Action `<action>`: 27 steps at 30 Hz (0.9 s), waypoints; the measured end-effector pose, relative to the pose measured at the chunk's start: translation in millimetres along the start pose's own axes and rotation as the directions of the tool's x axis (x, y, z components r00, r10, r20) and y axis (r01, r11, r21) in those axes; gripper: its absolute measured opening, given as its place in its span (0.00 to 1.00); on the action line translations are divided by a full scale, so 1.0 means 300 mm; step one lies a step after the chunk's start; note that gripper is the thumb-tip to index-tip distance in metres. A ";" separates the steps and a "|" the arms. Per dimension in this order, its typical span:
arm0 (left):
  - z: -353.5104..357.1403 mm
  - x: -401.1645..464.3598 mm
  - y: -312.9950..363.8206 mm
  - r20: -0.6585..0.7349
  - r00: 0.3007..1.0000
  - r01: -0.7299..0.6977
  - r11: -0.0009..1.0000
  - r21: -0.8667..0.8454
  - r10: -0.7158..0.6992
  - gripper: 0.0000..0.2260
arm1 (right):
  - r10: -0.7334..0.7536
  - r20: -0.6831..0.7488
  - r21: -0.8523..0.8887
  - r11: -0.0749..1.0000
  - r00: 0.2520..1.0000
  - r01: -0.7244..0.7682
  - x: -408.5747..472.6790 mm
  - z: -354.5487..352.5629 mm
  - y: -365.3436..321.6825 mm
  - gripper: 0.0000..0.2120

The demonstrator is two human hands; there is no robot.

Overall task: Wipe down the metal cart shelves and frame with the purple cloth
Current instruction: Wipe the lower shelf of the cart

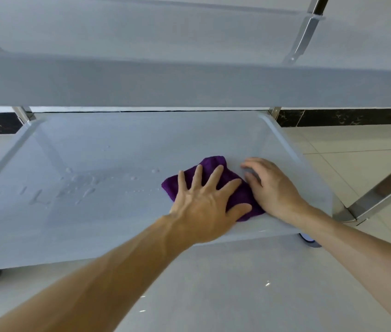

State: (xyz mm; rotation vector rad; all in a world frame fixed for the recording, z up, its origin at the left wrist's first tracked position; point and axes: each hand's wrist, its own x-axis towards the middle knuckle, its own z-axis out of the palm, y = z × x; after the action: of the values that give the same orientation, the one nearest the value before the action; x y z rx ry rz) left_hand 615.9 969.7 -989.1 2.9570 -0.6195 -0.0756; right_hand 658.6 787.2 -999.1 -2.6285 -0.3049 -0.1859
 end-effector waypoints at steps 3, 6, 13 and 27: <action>-0.007 -0.064 -0.117 -0.035 0.997 -0.062 0.998 0.021 0.063 0.30 | -0.018 -0.008 -0.004 1.000 1.000 0.018 -0.002 -0.010 -0.005 0.15; -0.038 -0.178 -0.329 -0.057 0.998 -0.020 1.000 0.020 0.021 0.33 | -0.018 -0.004 -0.015 1.000 1.000 0.018 -0.003 -0.013 -0.004 0.15; -0.092 -0.240 -0.677 -0.089 0.803 0.586 0.808 -0.067 -0.589 0.44 | -0.049 -0.006 -0.136 0.990 0.999 0.048 0.027 0.011 -0.057 0.14; 0.015 -0.321 -0.234 -0.118 0.962 -0.247 0.969 -0.011 0.244 0.35 | -0.086 0.001 -0.219 0.972 0.996 0.084 0.054 0.102 -0.128 0.19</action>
State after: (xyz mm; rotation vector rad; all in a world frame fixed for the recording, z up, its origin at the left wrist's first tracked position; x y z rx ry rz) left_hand 555.2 1072.0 -1000.2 2.8089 -0.9538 0.1098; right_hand 667.1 837.7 -1005.4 -2.8332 -0.4154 -0.2738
